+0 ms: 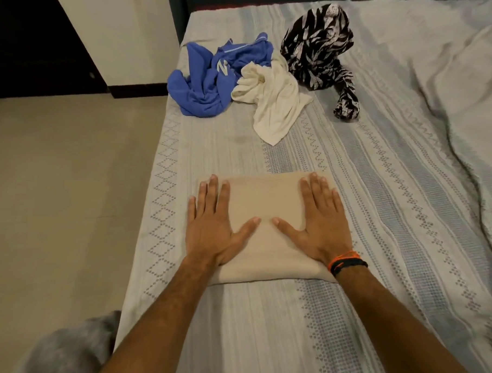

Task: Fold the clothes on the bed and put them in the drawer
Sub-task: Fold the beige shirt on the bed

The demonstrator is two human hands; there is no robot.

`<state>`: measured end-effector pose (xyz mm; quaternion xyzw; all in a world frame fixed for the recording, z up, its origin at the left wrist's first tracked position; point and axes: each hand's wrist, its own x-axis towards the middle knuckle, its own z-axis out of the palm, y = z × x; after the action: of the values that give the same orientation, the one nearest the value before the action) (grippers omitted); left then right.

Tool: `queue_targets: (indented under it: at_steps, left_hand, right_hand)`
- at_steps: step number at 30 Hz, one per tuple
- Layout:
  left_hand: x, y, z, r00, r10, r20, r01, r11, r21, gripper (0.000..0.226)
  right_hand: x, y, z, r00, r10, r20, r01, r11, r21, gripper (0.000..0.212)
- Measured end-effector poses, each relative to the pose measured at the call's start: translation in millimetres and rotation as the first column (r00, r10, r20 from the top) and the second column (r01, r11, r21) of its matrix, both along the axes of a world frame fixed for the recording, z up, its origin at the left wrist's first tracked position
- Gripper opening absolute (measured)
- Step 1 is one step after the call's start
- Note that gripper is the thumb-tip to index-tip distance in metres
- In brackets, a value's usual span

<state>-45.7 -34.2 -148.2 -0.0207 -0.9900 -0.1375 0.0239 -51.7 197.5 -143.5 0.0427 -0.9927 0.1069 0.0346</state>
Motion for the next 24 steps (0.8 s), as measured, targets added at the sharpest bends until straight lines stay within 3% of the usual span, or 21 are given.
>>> queue_targets:
  at_steps: [6,8,10,13,16,24]
  left_hand:
    - [4,-5,11,0.997,-0.049,0.061,0.046,0.998,0.045,0.095]
    - [11,-3,19,0.997,-0.022,0.072,0.017,0.998,0.068,0.086]
    - [29,6,30,1.0,0.017,0.004,-0.017,0.994,0.109,0.084]
    - [68,21,33,0.995,-0.055,-0.088,0.064,0.994,0.093,0.08]
    - [92,9,13,0.994,-0.071,-0.079,0.072,0.997,0.01,0.074]
    - [92,-14,3,0.997,-0.07,-0.041,0.072,0.997,0.032,0.071]
  right_hand:
    - [1,3,14,0.992,0.018,0.126,-0.014,1.0,-0.028,0.118]
    - [9,-4,25,0.984,-0.014,0.18,0.017,1.0,-0.016,0.109]
    - [32,-20,34,0.997,-0.016,0.074,0.018,0.999,-0.033,0.091]
    - [72,-46,33,0.986,0.167,0.002,-0.167,0.984,-0.062,0.08]
    - [86,-41,22,0.982,0.185,0.027,-0.185,0.983,-0.013,0.084]
    - [90,7,12,0.994,0.094,0.057,-0.094,0.996,-0.004,0.099]
